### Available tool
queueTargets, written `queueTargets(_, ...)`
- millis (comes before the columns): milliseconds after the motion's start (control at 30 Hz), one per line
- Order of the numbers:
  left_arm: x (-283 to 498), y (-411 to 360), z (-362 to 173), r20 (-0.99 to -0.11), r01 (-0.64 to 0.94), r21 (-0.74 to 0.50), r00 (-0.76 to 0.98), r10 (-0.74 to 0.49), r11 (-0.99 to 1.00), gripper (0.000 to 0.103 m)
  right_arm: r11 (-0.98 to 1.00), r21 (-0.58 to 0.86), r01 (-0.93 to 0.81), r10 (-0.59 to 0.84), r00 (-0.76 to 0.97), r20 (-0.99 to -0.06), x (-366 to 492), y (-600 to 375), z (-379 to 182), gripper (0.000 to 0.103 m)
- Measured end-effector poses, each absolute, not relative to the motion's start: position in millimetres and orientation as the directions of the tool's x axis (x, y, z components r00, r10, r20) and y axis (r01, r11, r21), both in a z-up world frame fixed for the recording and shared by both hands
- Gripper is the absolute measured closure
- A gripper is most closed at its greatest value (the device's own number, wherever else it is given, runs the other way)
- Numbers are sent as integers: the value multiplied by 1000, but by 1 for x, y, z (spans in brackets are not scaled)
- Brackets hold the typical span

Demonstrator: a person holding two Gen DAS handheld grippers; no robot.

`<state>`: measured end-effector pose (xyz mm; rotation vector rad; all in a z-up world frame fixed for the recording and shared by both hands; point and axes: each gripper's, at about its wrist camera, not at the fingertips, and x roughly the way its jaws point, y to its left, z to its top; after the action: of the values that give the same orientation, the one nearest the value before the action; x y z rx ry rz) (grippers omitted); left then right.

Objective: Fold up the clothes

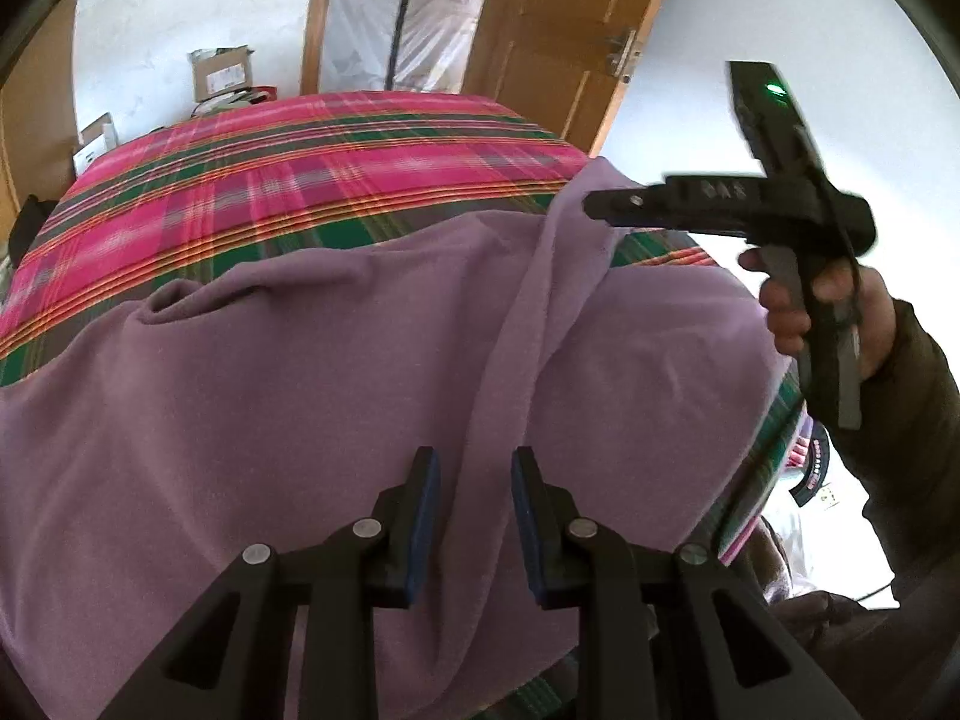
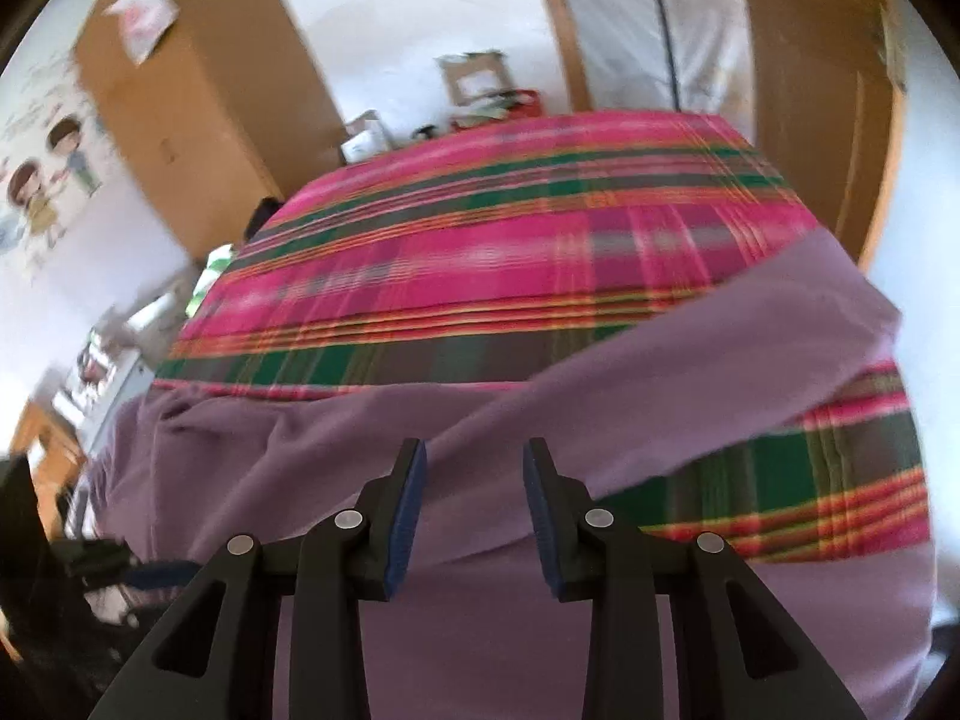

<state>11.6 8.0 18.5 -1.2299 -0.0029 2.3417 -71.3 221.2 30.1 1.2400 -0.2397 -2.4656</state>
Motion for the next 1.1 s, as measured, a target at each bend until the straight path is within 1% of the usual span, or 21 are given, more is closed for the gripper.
queueTargets(100,14,12,18,-772,-427,-195,-488,407,-883,78,-901,396,175,-427,-513,-745,-81,229,27,68)
queueTargets(233,14,14,14,-782,-430,-191,-477,402,-882,78,-900,413,139,-423,-507,-751,-97,223,23,68)
queueTargets(333,16,13,12,-787,-429,-194,-469,401,-882,78,-892,446,70,-421,-485,-767,-110,227,14,68)
queueTargets(467,16,13,10,-790,-427,-187,-470,393,-885,77,-902,431,17,-388,-471,-792,-119,227,8,68)
queueTargets(567,16,13,9,-792,-427,-189,-466,394,-884,77,-919,394,-26,-339,-459,-821,-120,227,5,69)
queueTargets(633,13,13,7,-794,-425,-192,-463,394,-885,77,-922,383,-47,-322,-453,-831,-120,228,4,74)
queueTargets(700,11,12,6,-795,-422,-194,-461,394,-886,77,-928,371,-49,-309,-458,-834,-119,230,6,89)
queueTargets(767,9,13,5,-798,-418,-189,-461,387,-888,77,-929,369,-41,-308,-468,-828,-117,232,8,97)
queueTargets(967,9,18,4,-806,-419,-150,-472,357,-895,77,-911,411,-17,-344,-517,-784,-103,244,19,100)
queueTargets(1100,9,26,3,-811,-425,-93,-493,316,-900,77,-891,454,-6,-375,-554,-743,-87,254,30,100)
